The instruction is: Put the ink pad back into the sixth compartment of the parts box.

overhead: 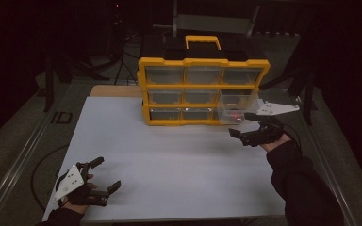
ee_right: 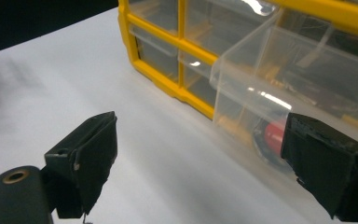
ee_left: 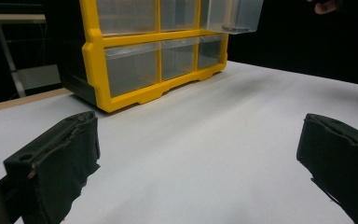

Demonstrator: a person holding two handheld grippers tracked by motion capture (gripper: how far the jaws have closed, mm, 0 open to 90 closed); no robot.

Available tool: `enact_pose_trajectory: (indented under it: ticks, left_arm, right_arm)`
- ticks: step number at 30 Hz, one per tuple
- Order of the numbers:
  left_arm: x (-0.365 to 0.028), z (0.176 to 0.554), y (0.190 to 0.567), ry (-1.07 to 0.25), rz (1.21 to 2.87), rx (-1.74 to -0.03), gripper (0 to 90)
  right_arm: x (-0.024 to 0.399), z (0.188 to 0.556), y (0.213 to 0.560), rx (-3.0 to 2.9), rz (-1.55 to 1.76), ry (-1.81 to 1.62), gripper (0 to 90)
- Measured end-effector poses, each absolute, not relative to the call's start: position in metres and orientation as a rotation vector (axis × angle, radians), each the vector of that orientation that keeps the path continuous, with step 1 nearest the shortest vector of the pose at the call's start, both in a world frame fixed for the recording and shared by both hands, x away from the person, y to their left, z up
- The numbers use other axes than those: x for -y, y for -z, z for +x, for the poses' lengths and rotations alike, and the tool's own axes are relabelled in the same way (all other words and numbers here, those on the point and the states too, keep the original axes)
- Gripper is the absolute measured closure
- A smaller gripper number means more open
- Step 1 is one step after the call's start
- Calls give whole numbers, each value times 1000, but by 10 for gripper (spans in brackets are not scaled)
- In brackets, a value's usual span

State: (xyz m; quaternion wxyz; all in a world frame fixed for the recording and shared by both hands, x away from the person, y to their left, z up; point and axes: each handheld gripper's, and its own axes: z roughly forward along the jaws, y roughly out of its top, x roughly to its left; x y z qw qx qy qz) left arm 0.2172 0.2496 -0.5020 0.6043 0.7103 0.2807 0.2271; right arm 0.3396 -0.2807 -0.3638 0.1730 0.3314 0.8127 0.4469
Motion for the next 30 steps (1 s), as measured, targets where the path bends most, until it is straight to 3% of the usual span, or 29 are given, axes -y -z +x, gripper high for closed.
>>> enact_pose_trajectory:
  ticks: [30]
  left_arm:
    - [-249,217,502,-526,1647,-651,0]
  right_arm:
    - [292,304,478,-2370,938,-1362,113]
